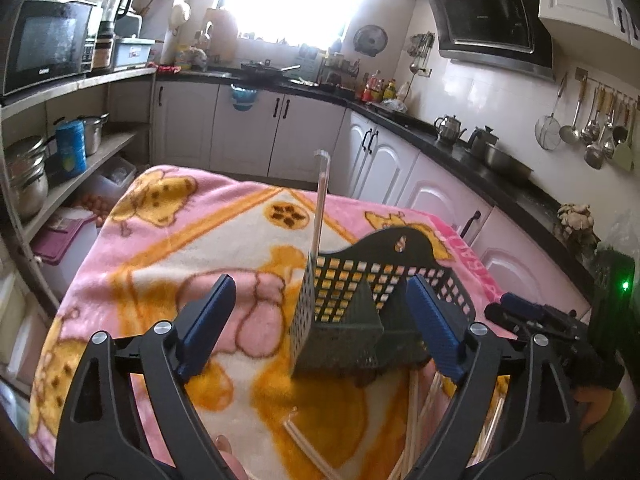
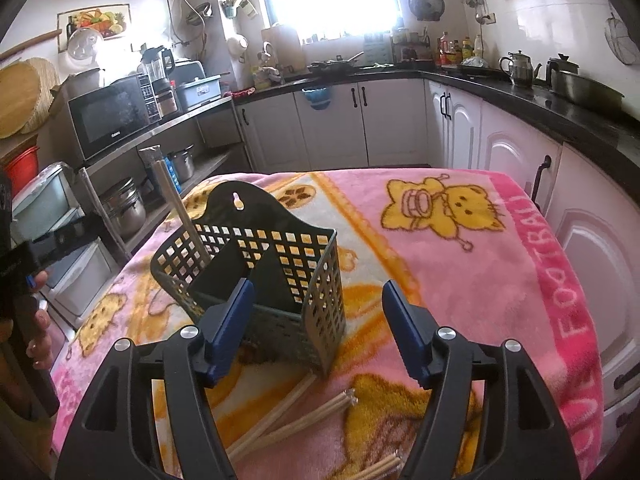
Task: Organize utensils
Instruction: 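Open the left gripper and raise it away from the caddy, then lower the left tool to the chopstick pile and grasp another chopstick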
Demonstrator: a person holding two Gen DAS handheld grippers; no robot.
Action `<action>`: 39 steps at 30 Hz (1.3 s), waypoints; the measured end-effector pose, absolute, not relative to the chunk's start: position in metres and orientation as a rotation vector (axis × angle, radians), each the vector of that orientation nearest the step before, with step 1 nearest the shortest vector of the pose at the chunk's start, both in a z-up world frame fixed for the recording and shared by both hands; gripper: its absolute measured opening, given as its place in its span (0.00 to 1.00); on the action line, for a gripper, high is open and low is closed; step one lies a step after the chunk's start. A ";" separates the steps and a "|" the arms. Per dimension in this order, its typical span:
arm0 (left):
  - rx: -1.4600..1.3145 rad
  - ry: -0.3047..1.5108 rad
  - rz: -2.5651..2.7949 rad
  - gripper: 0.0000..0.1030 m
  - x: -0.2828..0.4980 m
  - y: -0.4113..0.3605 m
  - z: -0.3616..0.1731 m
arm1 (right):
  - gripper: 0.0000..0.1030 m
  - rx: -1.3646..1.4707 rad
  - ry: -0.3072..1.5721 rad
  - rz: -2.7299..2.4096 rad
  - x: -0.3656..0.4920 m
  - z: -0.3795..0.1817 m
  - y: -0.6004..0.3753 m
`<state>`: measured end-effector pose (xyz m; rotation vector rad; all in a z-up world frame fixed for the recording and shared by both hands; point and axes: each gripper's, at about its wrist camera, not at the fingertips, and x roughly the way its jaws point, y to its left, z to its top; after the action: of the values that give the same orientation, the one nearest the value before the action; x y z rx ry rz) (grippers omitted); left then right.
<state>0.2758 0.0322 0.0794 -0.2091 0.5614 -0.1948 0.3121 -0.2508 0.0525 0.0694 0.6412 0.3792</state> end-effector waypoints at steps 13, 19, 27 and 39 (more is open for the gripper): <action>-0.236 0.621 -0.172 0.76 0.250 0.035 0.050 | 0.63 0.069 0.662 0.393 0.290 0.039 -0.258; -0.236 0.643 -0.161 0.76 0.238 0.034 0.038 | 0.63 0.061 0.676 0.404 0.283 0.031 -0.256; -0.242 0.677 -0.147 0.76 0.226 0.034 0.023 | 0.63 0.062 0.701 0.407 0.276 0.017 -0.256; -0.233 0.755 -0.167 0.76 0.219 0.026 -0.005 | 0.63 0.049 0.760 0.387 0.273 -0.011 -0.266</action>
<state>0.2193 0.0256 -0.0050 -0.2328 0.7552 -0.1666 0.2726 -0.2658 -0.0113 0.0489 0.7604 0.3868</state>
